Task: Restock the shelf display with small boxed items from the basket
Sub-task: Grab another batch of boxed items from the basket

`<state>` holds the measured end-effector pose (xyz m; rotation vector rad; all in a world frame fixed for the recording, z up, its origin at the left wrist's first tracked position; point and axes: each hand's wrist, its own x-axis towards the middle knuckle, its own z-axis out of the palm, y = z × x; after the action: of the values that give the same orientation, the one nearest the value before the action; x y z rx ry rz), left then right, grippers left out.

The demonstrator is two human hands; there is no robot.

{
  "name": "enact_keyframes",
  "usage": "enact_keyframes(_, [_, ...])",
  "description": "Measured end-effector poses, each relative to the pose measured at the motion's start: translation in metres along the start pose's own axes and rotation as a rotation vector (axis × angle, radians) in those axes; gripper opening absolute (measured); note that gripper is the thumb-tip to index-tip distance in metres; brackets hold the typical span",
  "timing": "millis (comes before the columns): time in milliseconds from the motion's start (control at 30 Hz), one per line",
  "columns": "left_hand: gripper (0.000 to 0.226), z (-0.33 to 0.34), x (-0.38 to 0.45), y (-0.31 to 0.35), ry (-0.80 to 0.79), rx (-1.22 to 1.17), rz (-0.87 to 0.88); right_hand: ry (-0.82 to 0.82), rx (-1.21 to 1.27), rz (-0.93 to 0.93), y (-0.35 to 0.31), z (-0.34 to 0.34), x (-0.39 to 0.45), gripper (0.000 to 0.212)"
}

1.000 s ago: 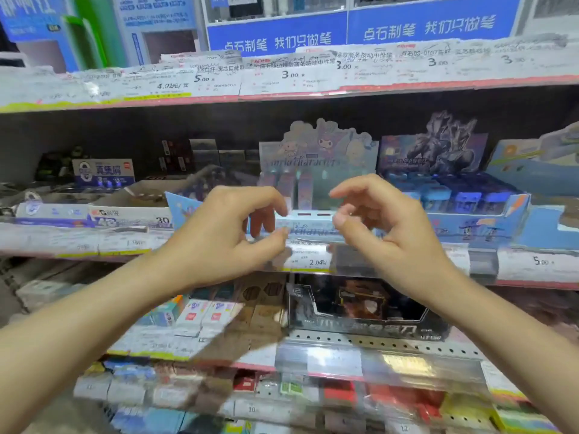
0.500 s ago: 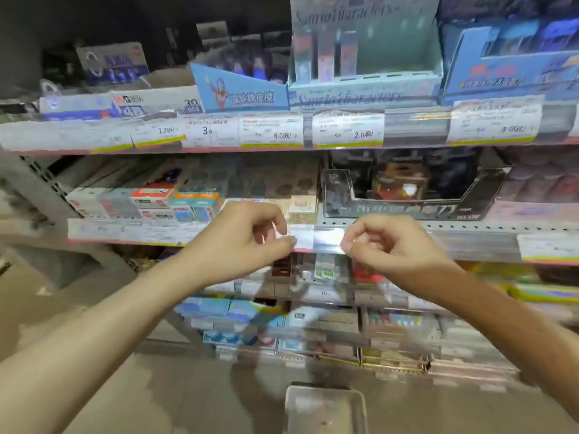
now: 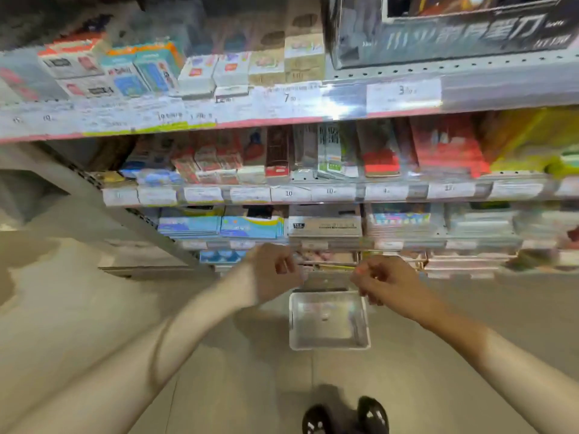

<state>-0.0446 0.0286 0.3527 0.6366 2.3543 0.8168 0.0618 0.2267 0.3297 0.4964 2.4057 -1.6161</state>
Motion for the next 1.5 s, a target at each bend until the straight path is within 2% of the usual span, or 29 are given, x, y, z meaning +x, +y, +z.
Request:
enact_keyframes(167, [0.015,0.071,0.033,-0.053,-0.093,-0.066,-0.108,-0.046,-0.040,0.236,0.099,0.018,0.028,0.017])
enact_keyframes(300, [0.011,0.139,0.069,-0.112,-0.160,-0.042,-0.188,-0.071,-0.182,0.340,0.191,0.049,0.055,0.022])
enact_keyframes(367, [0.010,0.172,0.087,-0.141,-0.164,-0.059,-0.228,-0.059,-0.151,0.383,0.228,0.070,0.068,0.019])
enact_keyframes(467, [0.020,0.224,0.118,-0.191,-0.152,-0.122,-0.297,0.009,-0.125,0.417,0.289,0.100,0.094,0.014])
enact_keyframes(633, [0.012,0.307,0.167,-0.268,-0.147,-0.139,-0.430,0.091,-0.084,0.510,0.383,0.146,0.136,0.013])
enact_keyframes(733, [0.018,0.348,0.191,-0.305,-0.164,-0.095,-0.444,0.112,-0.080,0.562,0.441,0.171,0.165,0.020])
enact_keyframes(867, [0.017,0.394,0.225,-0.355,-0.108,-0.046,-0.430,0.069,-0.182,0.605,0.505,0.203,0.206,0.031])
enact_keyframes(967, [0.020,0.428,0.253,-0.389,-0.073,-0.013,-0.429,0.015,-0.225,0.650,0.543,0.227,0.230,0.034])
enact_keyframes(1100, [0.024,0.470,0.285,-0.427,-0.059,0.096,-0.406,-0.109,-0.452,0.644,0.591,0.258,0.258,0.034])
enact_keyframes(1233, [0.036,0.507,0.308,-0.459,-0.087,0.232,-0.353,-0.206,-0.663,0.486,0.624,0.281,0.281,0.032])
enact_keyframes(1333, [0.041,0.527,0.322,-0.475,-0.129,0.421,-0.319,-0.140,-0.656,0.607,0.642,0.288,0.293,0.034])
enact_keyframes(1500, [0.055,0.549,0.339,-0.490,-0.130,0.556,-0.308,-0.135,-0.687,0.743,0.652,0.306,0.311,0.058])
